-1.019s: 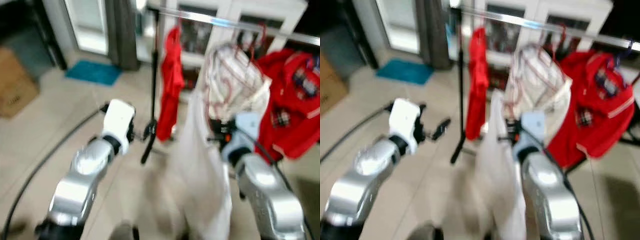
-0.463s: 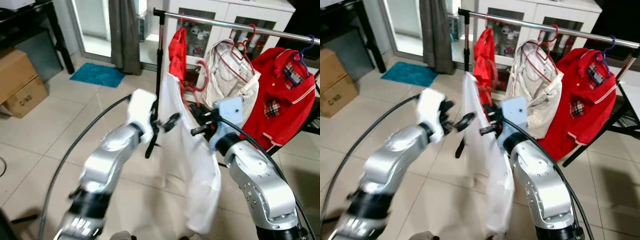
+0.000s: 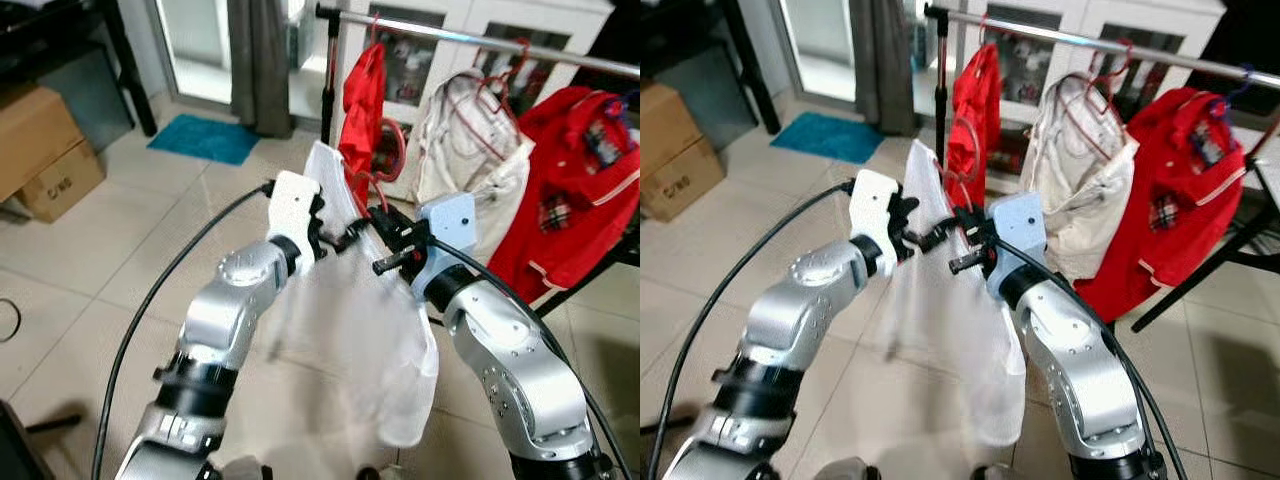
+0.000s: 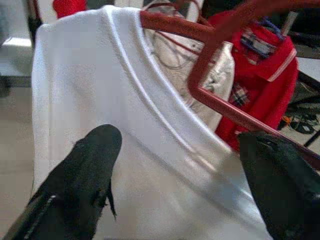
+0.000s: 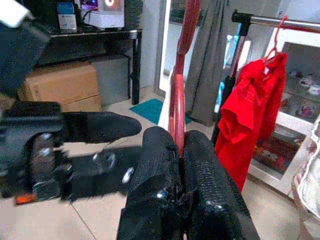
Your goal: Hang hanger
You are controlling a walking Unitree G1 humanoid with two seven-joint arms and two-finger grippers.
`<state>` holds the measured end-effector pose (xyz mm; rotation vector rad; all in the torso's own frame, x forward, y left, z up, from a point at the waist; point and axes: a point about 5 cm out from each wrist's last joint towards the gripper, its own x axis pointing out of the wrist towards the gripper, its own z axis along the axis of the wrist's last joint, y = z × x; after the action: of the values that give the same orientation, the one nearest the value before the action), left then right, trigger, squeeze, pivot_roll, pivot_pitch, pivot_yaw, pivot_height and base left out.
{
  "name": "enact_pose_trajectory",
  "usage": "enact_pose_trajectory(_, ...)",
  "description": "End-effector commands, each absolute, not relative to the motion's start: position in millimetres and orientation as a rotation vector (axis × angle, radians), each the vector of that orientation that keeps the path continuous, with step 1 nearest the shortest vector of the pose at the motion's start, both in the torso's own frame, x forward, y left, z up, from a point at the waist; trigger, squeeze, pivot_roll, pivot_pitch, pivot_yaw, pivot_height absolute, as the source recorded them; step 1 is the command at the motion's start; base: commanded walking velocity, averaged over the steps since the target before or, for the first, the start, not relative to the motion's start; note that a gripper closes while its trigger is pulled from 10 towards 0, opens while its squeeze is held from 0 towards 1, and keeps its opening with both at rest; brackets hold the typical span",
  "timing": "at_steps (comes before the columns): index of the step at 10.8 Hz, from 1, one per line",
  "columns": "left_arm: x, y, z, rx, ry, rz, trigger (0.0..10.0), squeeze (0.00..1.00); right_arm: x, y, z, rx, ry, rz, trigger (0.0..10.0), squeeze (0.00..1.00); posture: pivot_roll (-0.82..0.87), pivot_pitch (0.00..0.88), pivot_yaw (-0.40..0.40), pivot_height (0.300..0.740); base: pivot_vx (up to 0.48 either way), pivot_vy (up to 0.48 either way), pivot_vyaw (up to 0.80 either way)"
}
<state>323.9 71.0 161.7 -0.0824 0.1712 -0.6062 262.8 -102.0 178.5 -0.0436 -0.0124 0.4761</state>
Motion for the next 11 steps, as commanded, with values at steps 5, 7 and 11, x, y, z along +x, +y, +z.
enact_pose_trajectory(5,330,71,155,-0.126,0.188,-0.605,0.0,0.0,261,-102,198,-0.021,-0.119,0.493,0.0,0.0,0.01,0.0,-0.034,0.74,0.0,0.0,0.0)
enact_pose_trajectory(7,331,70,149,-0.137,0.209,-0.638,0.0,0.0,260,-102,200,-0.015,-0.126,0.504,0.0,0.0,0.0,0.0,-0.035,0.74,0.0,0.0,0.0)
enact_pose_trajectory(11,334,76,151,-0.113,0.194,-0.621,0.0,0.0,260,-102,201,-0.011,-0.129,0.501,0.0,0.0,0.0,0.0,-0.033,0.74,0.0,0.0,0.0)
